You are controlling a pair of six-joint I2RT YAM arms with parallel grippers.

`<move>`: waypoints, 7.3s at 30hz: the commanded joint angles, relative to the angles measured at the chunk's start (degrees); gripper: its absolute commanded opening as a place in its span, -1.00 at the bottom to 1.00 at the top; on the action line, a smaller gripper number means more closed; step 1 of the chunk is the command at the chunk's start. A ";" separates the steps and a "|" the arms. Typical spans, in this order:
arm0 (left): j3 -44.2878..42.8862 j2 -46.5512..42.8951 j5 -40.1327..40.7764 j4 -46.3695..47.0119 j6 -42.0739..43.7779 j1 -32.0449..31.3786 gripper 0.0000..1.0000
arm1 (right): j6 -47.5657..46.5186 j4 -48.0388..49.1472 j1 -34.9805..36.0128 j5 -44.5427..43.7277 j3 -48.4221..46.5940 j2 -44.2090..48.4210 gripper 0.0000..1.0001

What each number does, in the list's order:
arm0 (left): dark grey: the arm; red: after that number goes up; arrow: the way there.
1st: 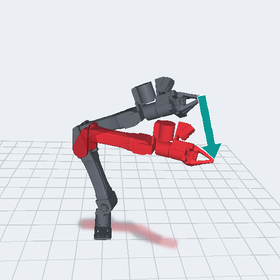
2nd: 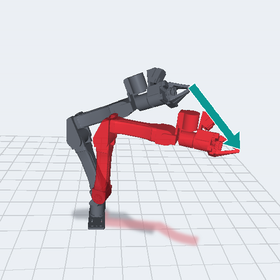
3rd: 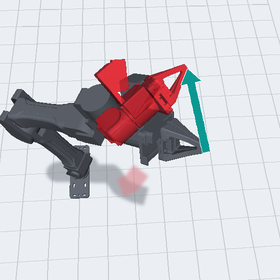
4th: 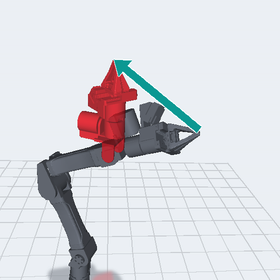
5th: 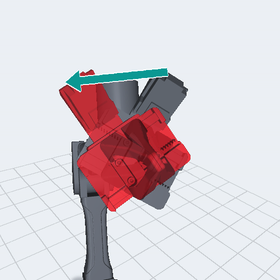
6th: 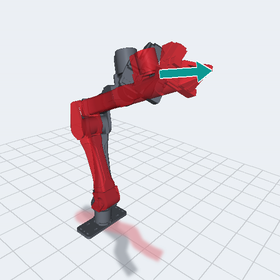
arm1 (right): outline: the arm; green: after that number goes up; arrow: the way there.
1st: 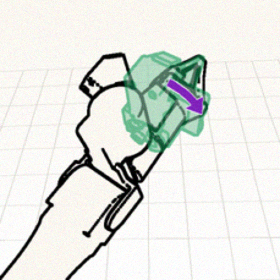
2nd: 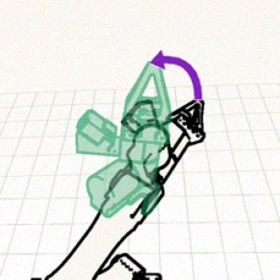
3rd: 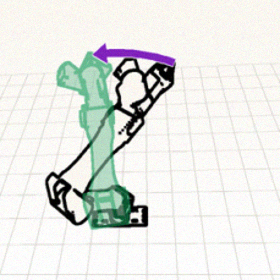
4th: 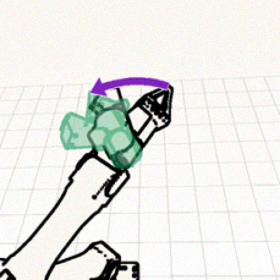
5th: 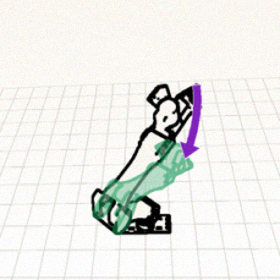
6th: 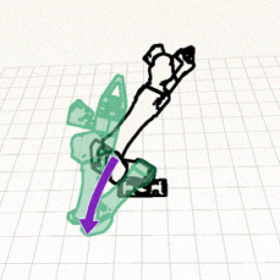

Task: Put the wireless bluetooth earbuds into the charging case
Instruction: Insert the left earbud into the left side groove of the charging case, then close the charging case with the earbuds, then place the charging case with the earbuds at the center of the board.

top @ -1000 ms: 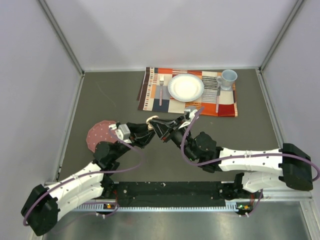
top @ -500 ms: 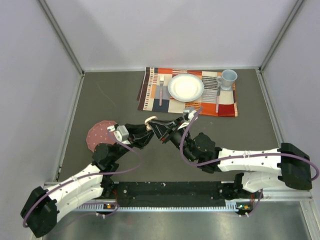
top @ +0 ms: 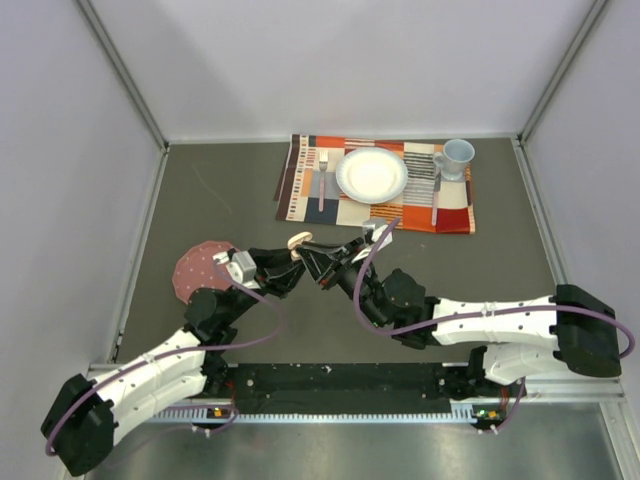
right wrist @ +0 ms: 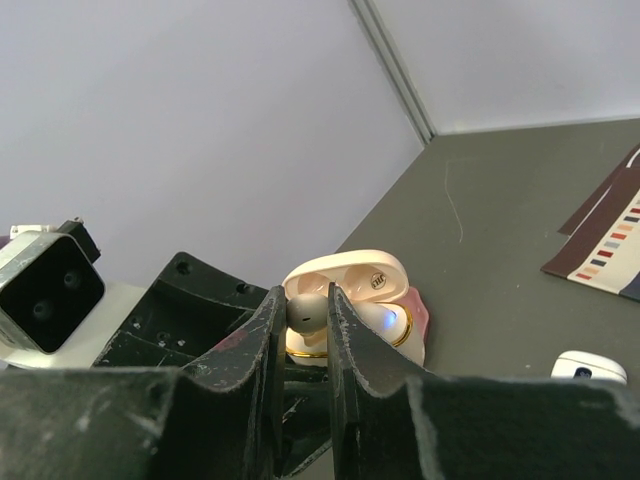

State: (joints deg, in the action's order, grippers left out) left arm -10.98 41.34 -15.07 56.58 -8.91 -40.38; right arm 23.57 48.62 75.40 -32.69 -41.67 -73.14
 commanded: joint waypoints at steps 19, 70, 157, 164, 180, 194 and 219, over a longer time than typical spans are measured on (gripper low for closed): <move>0.08 -1.70 0.83 4.60 0.03 0.04 -1.00 | -1.77 -3.88 0.81 0.16 -4.65 -0.51 -0.04; -4.21 -8.38 3.65 -8.14 -1.20 0.13 -1.00 | 22.30 -52.39 -41.02 46.87 -18.79 10.58 0.98; -20.92 15.61 -25.80 -6.92 -9.37 -0.58 -1.00 | 5.17 -64.88 -38.57 56.33 -23.19 8.46 0.98; -20.22 15.00 -23.69 -7.10 -8.58 -0.66 -1.00 | 3.41 -66.19 -38.57 58.35 -23.54 8.81 0.98; -19.25 16.05 -18.08 -11.92 -7.97 -0.58 -1.00 | 5.34 -69.80 -38.57 33.62 -21.09 14.51 0.98; -17.58 26.85 -13.31 -9.12 -16.13 -0.66 -1.00 | 11.58 -70.33 -41.20 18.89 -15.46 23.40 0.98; -22.59 60.16 -7.87 8.81 -42.68 -1.37 -1.00 | 12.02 -70.24 -46.57 25.04 -14.23 24.01 0.98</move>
State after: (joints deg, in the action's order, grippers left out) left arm -32.01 98.67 -24.38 58.11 -46.85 -41.54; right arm 35.22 -22.52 29.47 -8.67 -55.64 -49.87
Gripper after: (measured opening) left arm 0.338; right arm 0.987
